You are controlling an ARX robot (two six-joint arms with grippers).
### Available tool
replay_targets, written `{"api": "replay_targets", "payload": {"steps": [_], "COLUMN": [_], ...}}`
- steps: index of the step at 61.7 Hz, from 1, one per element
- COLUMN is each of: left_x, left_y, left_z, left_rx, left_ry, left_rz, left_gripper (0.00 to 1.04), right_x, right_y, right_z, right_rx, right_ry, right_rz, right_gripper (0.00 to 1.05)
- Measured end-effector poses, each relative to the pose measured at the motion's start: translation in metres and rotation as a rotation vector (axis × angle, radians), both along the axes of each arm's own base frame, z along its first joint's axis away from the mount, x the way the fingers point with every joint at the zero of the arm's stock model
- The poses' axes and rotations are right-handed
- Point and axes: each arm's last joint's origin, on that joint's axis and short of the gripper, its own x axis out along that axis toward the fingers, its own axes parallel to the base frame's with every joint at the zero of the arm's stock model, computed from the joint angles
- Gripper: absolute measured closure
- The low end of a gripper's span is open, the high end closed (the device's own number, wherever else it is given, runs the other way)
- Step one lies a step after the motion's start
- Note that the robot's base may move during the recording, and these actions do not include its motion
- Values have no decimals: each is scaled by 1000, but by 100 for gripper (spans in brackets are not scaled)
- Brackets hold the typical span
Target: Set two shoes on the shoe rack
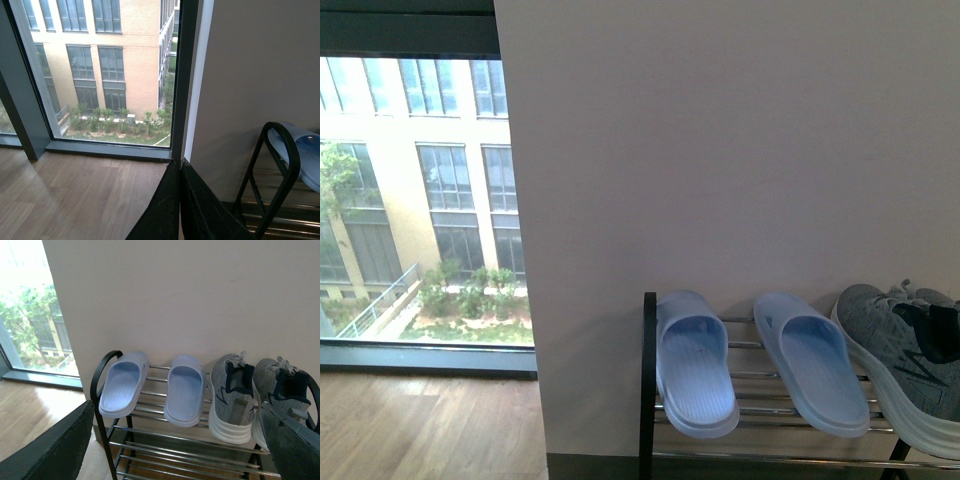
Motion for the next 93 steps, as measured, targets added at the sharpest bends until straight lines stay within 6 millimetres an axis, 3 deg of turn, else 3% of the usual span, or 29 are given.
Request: {"api": "replay_targets", "payload": {"steps": [3, 24, 36, 93], "left_x": [0, 0, 0, 0], "left_y": [0, 0, 0, 0], "left_z": [0, 0, 0, 0], "left_rx": [-1, 0, 2, 4], "left_ry": [0, 0, 0, 0], "left_rz": [0, 0, 0, 0], "left_gripper": [101, 37, 8, 9], "right_x": [0, 0, 0, 0], "right_y": [0, 0, 0, 0], "right_z": [0, 0, 0, 0], "right_rx": [0, 0, 0, 0], "right_ry": [0, 0, 0, 3], "right_rz": [0, 1, 0, 0], "right_gripper": [9, 9, 9, 9]}}
